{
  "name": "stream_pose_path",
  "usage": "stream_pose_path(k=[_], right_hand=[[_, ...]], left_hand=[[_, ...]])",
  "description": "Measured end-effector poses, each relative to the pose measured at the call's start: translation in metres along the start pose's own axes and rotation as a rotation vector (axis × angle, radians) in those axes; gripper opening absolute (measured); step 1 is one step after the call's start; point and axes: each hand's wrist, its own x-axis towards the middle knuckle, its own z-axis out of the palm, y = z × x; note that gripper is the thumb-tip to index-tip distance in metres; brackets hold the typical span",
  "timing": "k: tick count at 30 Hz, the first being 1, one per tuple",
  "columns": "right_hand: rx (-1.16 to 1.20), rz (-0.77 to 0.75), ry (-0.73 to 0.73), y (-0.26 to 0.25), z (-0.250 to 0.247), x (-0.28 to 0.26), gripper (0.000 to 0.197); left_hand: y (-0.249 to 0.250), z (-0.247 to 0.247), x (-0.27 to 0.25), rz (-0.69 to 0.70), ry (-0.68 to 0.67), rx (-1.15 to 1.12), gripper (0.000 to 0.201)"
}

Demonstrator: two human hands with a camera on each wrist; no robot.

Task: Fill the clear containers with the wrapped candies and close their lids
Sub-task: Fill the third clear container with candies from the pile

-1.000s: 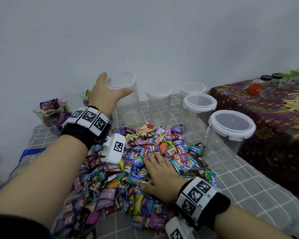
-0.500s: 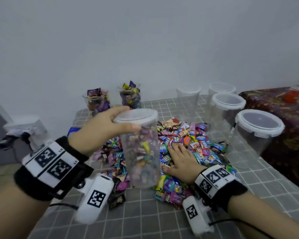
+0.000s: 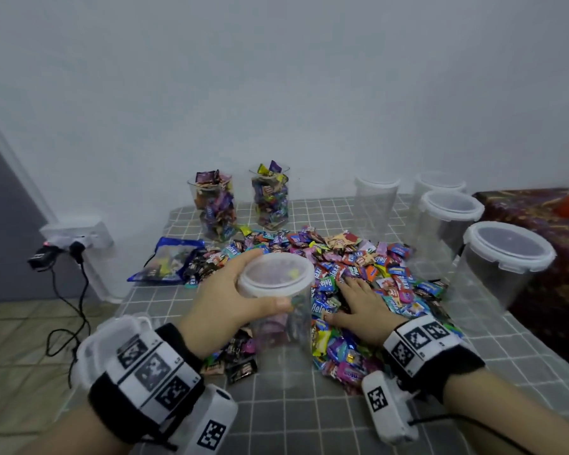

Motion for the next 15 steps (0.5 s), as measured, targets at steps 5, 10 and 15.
stream_pose_path(k=[5,10,15], right_hand=[[0.273,-0.13,0.151,-0.018,-0.021,-0.015,0.068],[0.414,-0.279,0.517,-0.048,-0.049,-0.04,0.041],[0.329,-0.563,0.642,-0.084,-0.053,-0.067,0.048]], left_hand=[[-0.013,0.011,-0.01,0.092,-0.012,0.035,0.102],[-0.032,0.017,-0.01,0.069,-0.028,-0.157,0.118],[-0.032,0.019,-0.009,0.119,-0.05,-0.172,0.091]])
